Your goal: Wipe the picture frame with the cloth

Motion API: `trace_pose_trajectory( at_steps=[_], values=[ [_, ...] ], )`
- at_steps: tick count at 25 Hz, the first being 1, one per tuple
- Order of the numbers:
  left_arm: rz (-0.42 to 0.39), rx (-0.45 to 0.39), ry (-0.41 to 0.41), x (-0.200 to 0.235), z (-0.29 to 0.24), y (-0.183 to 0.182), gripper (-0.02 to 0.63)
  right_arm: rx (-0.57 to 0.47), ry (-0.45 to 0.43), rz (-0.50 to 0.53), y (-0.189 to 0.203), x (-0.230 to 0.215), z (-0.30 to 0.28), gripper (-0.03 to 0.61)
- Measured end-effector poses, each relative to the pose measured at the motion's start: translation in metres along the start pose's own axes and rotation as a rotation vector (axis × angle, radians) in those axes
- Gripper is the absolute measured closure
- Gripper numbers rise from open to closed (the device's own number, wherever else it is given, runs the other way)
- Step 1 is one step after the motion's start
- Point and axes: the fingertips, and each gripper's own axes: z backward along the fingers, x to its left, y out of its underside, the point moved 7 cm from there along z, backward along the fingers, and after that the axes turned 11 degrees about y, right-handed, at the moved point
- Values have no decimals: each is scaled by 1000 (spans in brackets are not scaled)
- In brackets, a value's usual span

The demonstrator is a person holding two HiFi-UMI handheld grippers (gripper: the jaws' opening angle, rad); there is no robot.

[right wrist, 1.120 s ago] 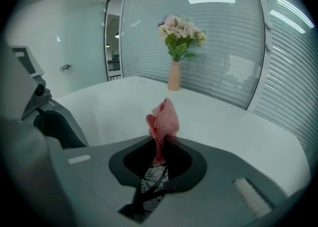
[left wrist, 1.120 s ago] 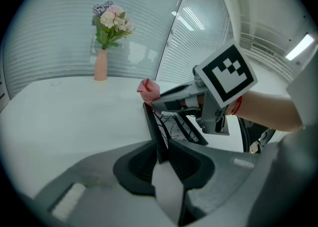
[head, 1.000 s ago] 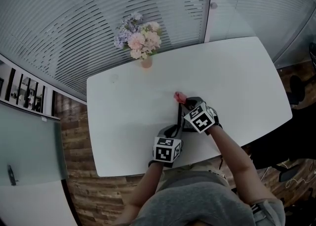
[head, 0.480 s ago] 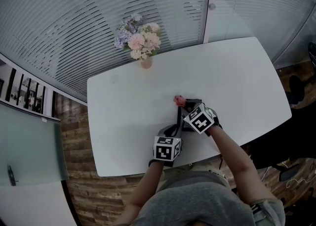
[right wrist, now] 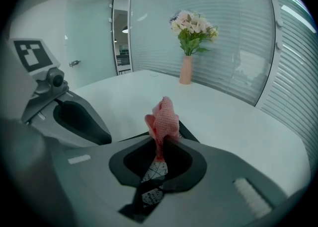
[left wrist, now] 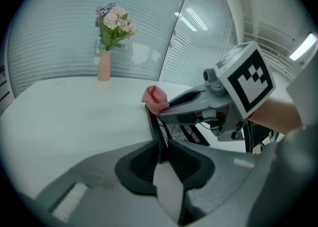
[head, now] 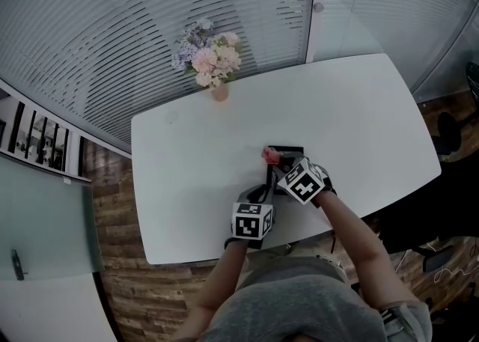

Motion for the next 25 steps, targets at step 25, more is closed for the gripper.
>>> trace_pose_trajectory(
  at_steps=[25],
  values=[
    [-29,11,-24,-4,0,0,551,43,-168,44,22,36,27,532]
  ],
)
